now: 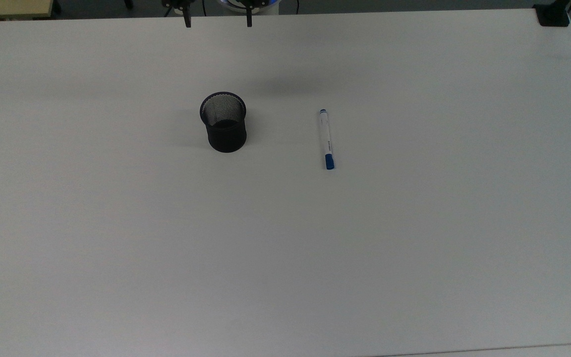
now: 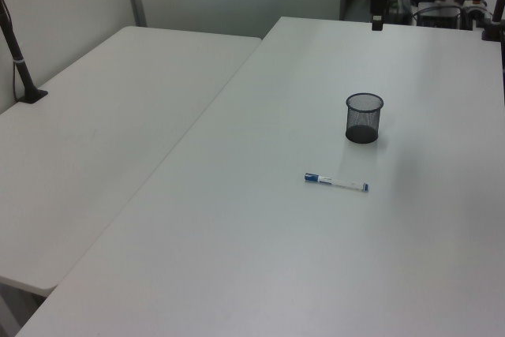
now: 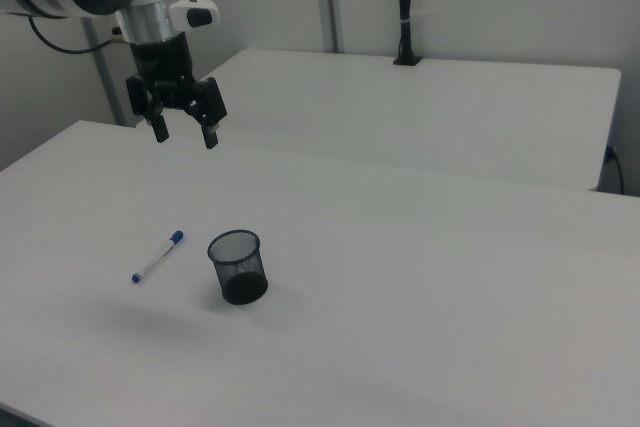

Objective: Insert the marker

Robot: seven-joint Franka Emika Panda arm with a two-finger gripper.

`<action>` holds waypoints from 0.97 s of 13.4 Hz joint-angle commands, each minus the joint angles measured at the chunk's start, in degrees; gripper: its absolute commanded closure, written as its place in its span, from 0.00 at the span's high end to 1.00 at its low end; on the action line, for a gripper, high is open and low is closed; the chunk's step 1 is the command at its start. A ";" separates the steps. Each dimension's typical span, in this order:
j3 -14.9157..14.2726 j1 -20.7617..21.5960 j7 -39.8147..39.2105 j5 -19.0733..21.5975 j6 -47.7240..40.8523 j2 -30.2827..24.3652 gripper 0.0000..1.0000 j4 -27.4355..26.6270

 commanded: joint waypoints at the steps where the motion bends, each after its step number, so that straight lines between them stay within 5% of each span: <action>1: -0.28 0.01 1.29 0.32 -0.82 -0.65 1.00 -0.67; 13: -0.28 0.00 0.76 0.23 -0.47 -0.21 1.00 -0.67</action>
